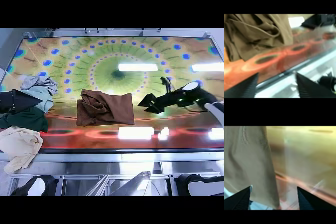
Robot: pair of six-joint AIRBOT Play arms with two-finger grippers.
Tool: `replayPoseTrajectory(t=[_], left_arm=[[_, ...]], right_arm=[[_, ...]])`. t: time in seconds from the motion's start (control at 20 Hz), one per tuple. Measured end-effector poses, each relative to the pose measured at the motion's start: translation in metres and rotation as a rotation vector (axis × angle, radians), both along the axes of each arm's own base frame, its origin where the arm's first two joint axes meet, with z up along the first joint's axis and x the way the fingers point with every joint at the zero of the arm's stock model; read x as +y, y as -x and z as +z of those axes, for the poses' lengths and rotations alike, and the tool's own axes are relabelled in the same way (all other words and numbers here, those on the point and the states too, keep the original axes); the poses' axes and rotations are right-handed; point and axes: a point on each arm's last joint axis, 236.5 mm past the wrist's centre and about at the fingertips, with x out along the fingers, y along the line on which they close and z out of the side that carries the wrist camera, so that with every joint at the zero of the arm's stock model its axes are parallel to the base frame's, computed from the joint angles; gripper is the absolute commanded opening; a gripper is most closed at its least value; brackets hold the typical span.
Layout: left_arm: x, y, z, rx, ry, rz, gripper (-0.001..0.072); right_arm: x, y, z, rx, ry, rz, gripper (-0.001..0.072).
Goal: Fold the shirts.
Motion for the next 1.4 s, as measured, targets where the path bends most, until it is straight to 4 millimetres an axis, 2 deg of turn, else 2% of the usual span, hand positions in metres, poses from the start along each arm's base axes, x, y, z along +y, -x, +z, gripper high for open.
replayPoseTrajectory(t=[0.05, 0.15, 0.2, 0.25, 0.3, 0.35, 0.4, 0.5, 0.6, 0.7, 0.75, 0.8, 0.9, 1.0, 1.05, 1.15, 1.2, 1.25, 1.3, 1.4], left_arm=[[0.004, 0.0, 0.001, -0.006, -0.003, 0.018, 0.0706], [0.01, -0.003, 0.004, -0.02, -0.011, 0.049, 0.0705], [0.012, -0.003, 0.004, -0.022, -0.014, 0.058, 0.0705], [0.014, -0.004, 0.004, -0.025, -0.016, 0.063, 0.0704], [0.015, -0.004, 0.004, -0.027, -0.017, 0.069, 0.0704], [0.016, -0.005, 0.005, -0.031, -0.018, 0.075, 0.0704], [0.017, -0.006, 0.005, -0.033, -0.02, 0.08, 0.0704], [0.019, -0.009, 0.005, -0.041, -0.023, 0.092, 0.0704], [0.02, -0.01, 0.005, -0.044, -0.023, 0.096, 0.0703], [0.02, -0.01, 0.005, -0.046, -0.024, 0.099, 0.0703], [0.02, -0.011, 0.005, -0.046, -0.025, 0.099, 0.0703], [0.021, -0.011, 0.006, -0.047, -0.025, 0.1, 0.0703], [0.021, -0.012, 0.006, -0.05, -0.026, 0.103, 0.0703], [0.02, -0.014, 0.006, -0.056, -0.028, 0.102, 0.0703], [0.018, -0.014, 0.006, -0.059, -0.029, 0.099, 0.0703], [0.013, -0.016, 0.007, -0.066, -0.031, 0.087, 0.0703], [0.01, -0.016, 0.007, -0.07, -0.032, 0.079, 0.0703], [0.007, -0.017, 0.007, -0.075, -0.033, 0.071, 0.0703], [0.003, -0.018, 0.007, -0.08, -0.034, 0.062, 0.0703], [-0.003, -0.02, 0.008, -0.089, -0.036, 0.046, 0.0703]], right_arm=[[0.012, 0.0, -0.003, 0.007, -0.038, -0.004, 0.0639], [0.035, 0.002, -0.011, 0.024, -0.094, -0.005, 0.0637], [0.047, 0.002, -0.014, 0.03, -0.114, -0.009, 0.0598], [0.057, 0.002, -0.017, 0.032, -0.128, -0.013, 0.0497], [0.066, 0.003, -0.021, 0.039, -0.136, -0.014, 0.0477], [0.075, 0.003, -0.023, 0.042, -0.144, -0.011, 0.0336], [0.081, 0.001, -0.027, 0.032, -0.139, -0.011, 0.0093], [0.092, -0.004, -0.025, 0.008, -0.149, -0.006, 0.0016], [0.099, -0.013, -0.01, -0.036, -0.168, -0.003, 0.0015], [0.093, -0.035, 0.021, -0.12, -0.185, -0.031, 0.0014], [0.08, -0.051, 0.042, -0.18, -0.184, -0.056, 0.0014], [0.062, -0.068, 0.065, -0.232, -0.175, -0.098, 0.0015], [0.002, -0.099, 0.116, -0.331, -0.121, -0.197, 0.0015], [-0.085, -0.114, 0.16, -0.376, -0.012, -0.327, 0.0015], [-0.138, -0.112, 0.173, -0.367, 0.073, -0.404, 0.0014], [-0.244, -0.084, 0.176, -0.284, 0.256, -0.563, 0.0014], [-0.296, -0.061, 0.172, -0.226, 0.347, -0.653, 0.0014], [-0.338, -0.036, 0.165, -0.164, 0.425, -0.728, 0.0014], [-0.377, -0.005, 0.155, -0.083, 0.495, -0.799, 0.0015], [-0.426, 0.05, 0.133, 0.061, 0.578, -0.905, 0.0015]])
